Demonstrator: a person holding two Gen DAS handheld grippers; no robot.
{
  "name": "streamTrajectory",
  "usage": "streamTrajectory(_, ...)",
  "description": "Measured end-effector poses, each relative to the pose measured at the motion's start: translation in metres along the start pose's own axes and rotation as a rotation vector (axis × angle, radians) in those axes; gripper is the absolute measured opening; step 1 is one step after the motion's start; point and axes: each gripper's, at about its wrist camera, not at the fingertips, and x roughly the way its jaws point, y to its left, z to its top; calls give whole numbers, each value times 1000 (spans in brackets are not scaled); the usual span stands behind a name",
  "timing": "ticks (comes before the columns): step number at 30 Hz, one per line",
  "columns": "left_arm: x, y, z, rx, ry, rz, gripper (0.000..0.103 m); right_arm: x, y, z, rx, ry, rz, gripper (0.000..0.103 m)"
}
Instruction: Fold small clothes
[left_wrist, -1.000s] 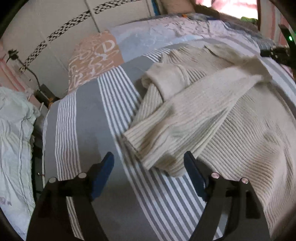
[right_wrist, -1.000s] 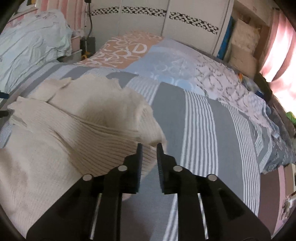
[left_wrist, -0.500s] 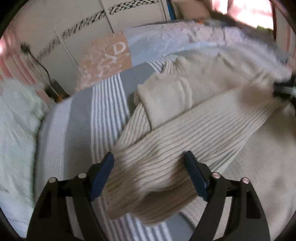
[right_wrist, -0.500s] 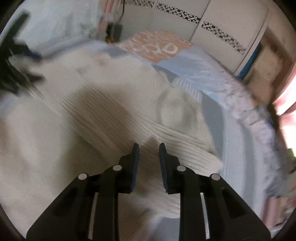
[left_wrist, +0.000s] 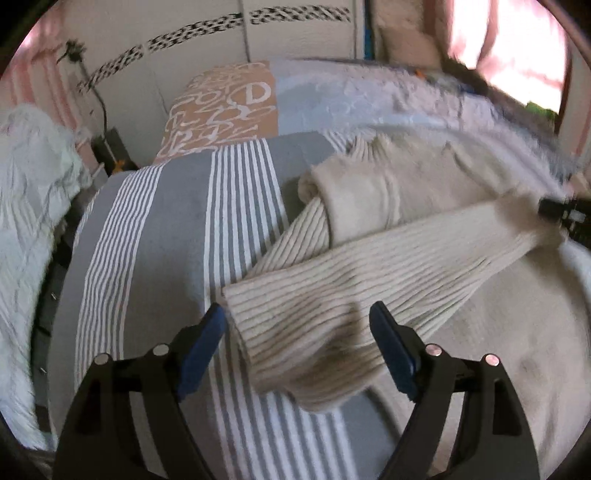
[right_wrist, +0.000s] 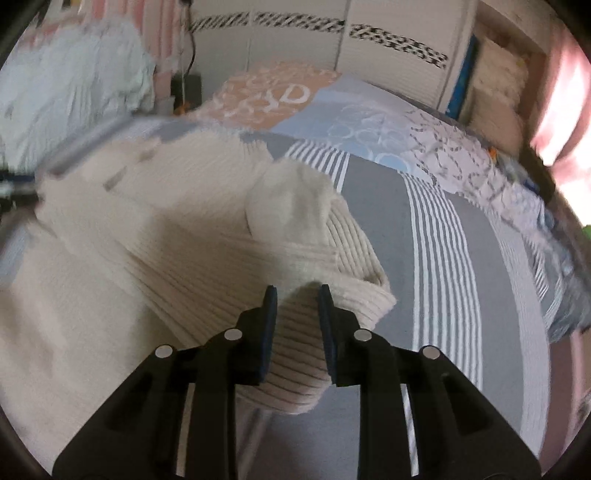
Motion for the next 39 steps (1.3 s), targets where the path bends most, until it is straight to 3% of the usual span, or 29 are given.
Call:
streamTrajectory(2,-7,-1,4,-50,-10,-22,86,-4,-1,4,71,-14,35,34)
streamTrajectory(5,-5,-14,10,-77,2,-39,86,1,7,12,136,-9,66,35)
streamTrajectory(8,7,-29,16,-68,21,-32,86,11,24,16,115,26,62,35)
streamTrajectory(13,39,-29,14,-53,88,31,87,31,18,9,81,66,15,27)
streamTrajectory(16,34,-24,5,-13,78,47,87,28,6,6,85,65,-16,14)
streamTrajectory(18,29,-22,-1,21,73,79,87,23,1,4,91,69,-14,14)
streamTrajectory(21,15,-15,-6,15,62,70,86,1,2,1,113,22,54,23)
streamTrajectory(24,-13,-21,-11,40,16,65,90,-35,6,-2,159,-73,157,50)
streamTrajectory(26,-28,-29,-14,72,-7,74,93,-61,13,-7,175,-120,151,69)
streamTrajectory(29,-50,-42,-20,109,-34,81,97,-87,26,-18,171,-146,171,86)
streamTrajectory(33,-66,-53,-35,115,-36,52,98,-111,34,-43,208,-162,235,96)
streamTrajectory(39,-74,-70,-73,95,-1,31,98,-131,41,-90,281,-141,168,100)
